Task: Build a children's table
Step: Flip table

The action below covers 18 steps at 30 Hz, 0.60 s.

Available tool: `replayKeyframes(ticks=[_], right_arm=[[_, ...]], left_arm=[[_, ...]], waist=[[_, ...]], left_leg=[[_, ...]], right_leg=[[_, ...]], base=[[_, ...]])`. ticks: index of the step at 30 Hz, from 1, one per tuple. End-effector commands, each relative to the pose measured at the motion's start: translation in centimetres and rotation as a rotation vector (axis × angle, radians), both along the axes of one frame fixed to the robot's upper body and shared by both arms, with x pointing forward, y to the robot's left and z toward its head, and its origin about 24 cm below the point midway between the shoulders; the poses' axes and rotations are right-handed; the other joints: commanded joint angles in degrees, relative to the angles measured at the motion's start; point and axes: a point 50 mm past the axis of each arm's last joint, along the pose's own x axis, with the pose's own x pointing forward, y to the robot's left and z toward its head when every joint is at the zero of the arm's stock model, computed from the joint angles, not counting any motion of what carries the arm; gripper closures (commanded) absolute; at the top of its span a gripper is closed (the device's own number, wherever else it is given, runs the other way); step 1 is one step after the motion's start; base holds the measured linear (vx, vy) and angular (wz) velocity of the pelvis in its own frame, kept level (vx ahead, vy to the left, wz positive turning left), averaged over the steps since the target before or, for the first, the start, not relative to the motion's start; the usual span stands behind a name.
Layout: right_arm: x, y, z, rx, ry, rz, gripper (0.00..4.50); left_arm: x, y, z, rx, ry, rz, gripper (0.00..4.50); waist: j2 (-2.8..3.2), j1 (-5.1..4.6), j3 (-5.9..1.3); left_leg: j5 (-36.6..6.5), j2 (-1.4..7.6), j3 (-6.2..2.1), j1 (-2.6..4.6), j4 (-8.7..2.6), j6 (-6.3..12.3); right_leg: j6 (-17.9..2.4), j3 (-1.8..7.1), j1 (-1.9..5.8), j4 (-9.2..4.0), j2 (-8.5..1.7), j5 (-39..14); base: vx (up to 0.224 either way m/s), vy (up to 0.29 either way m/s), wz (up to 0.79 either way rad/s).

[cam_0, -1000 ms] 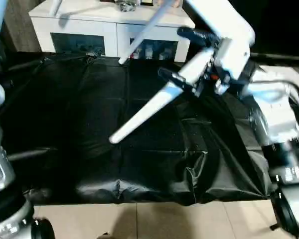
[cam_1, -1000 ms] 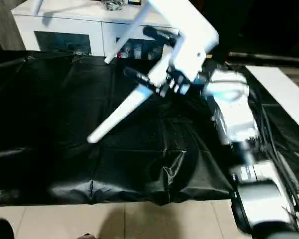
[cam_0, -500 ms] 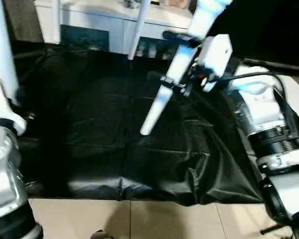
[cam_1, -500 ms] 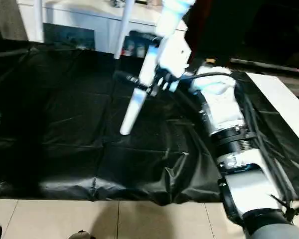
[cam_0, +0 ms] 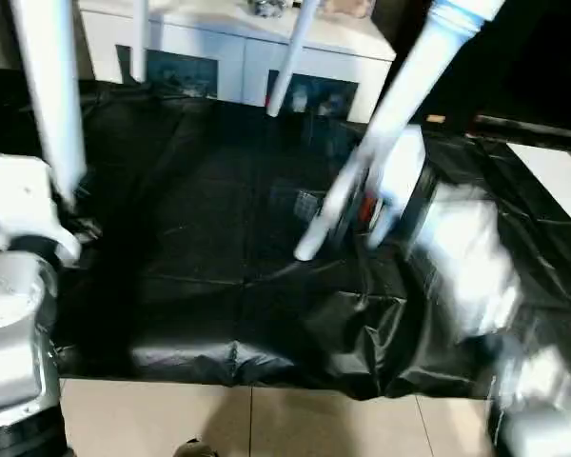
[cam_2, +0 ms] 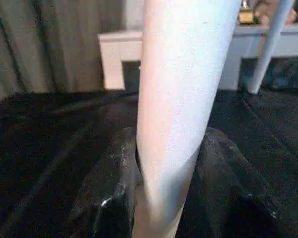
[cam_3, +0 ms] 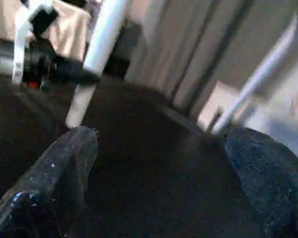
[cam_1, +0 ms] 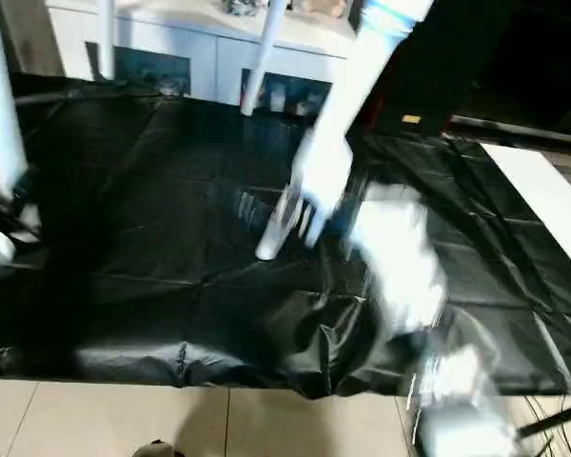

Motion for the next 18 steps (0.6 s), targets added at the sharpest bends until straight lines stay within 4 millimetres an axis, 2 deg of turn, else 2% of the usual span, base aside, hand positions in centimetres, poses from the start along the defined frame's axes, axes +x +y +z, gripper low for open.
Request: replayKeyframes(ticks=[1,2,3,4,6,8,10,11,14,16,18], right_arm=[[-0.3,-0.1,-0.2,0.005,0.015,-0.023,0.0],[-0.9,0.0,-1.3,0.012,0.064,-0.033,0.0],[-0.9,0.0,-1.3,0.012,0.064,-0.033,0.0],[-1.5,-0.1,-2.5,0.029,0.119,-0.058,0.0],[-1.7,-0.2,-2.8,0.047,0.141,-0.079,0.0],[-1.8,-1.0,-3.6,0.156,0.206,-0.209,0.0],[-2.4,-1.4,-4.4,0.201,0.246,-0.256,0.0],[-2.6,-1.4,-4.6,0.197,0.246,-0.257,0.0],[-3.4,-1.4,-5.5,0.196,0.263,-0.27,0.0],[-3.8,-1.5,-5.7,0.24,0.285,-0.296,0.0],[-4.0,-1.9,-5.6,0.301,0.292,-0.355,0.0]], left_arm=[[0.2,-1.0,0.3,0.019,-0.028,-0.064,2.94],[0.2,-0.8,-0.2,0.018,-0.01,-0.052,2.95],[0.2,-0.8,-0.2,0.018,-0.01,-0.052,2.95],[0.2,-0.8,-0.9,0.014,0.009,-0.052,2.96],[0.1,-0.8,-1.2,0.013,0.013,-0.058,2.96],[0.0,-1.1,-2.1,0.009,0.031,-0.088,2.96],[-0.1,-1.0,-2.8,0.021,0.047,-0.108,2.97],[-0.2,-1.0,-3.0,0.02,0.05,-0.109,2.98],[-0.4,-0.8,-3.8,0.042,0.057,-0.13,2.99],[-0.6,-0.9,-4.4,0.044,0.046,-0.161,2.99],[-0.9,-0.8,-5.1,0.037,0.026,-0.185,2.99]], waist=[[2.43,-0.77,-3.68],[2.78,-0.88,-3.63],[2.55,-0.98,-3.63],[2.75,-1.1,-3.5],[2.88,-1.01,-3.46],[2.97,-1.01,-3.4],[2.98,-0.84,-3.42],[3.07,-0.78,-3.36],[3.07,-0.9,-3.16],[2.82,-0.87,-3.05],[2.8,-0.9,-3.0]], left_leg=[[-26.83,1.59,-1.03,2.33,-5.76,-4.32],[-27.21,1.58,-1.11,2.28,-5.84,-4.34],[-27.06,1.55,-1.09,2.18,-5.78,-4.18],[-27.86,1.54,-1.09,2.29,-5.79,-3.94],[-28.59,1.6,-1.1,2.52,-5.78,-4.04],[-28.96,1.61,-1.2,2.53,-5.92,-4.18],[-29.87,1.72,-1.29,2.65,-6.03,-4.4],[-30.35,1.76,-1.27,2.75,-6.05,-4.48],[-31.31,1.68,-1.43,2.41,-6.28,-4.49],[-31.32,1.6,-1.37,2.35,-6.24,-4.11],[-32.59,1.7,-1.46,2.62,-6.29,-4.33]], right_leg=[[-7.31,1.77,1.2,-4.26,-2.73,-16.43],[-7.05,1.79,1.25,-4.43,-2.78,-17.26],[-6.89,1.82,1.27,-4.49,-2.81,-17.48],[-6.65,1.85,1.06,-4.83,-2.83,-18.88],[-6.69,1.88,0.86,-4.89,-2.89,-19.93],[-6.47,1.9,0.7,-5.03,-2.85,-20.43],[-6.12,1.87,0.65,-5.17,-2.89,-20.95],[-6.2,1.88,0.5,-5.12,-2.82,-20.82],[-5.81,1.83,0.75,-5.25,-2.9,-21.51],[-5.27,1.98,0.64,-5.54,-3.17,-23.26],[-4.89,1.99,0.33,-5.72,-3.22,-25.22]], base=[[0.0,0.0,0.0],[0.0,0.0,0.0],[0.0,0.0,0.0],[0.0,0.0,0.0],[0.0,0.0,0.0],[0.0,0.0,0.0],[0.0,0.0,0.0],[0.0,0.0,0.0],[0.0,0.0,0.0],[0.0,0.0,0.0],[0.0,0.0,0.0]])
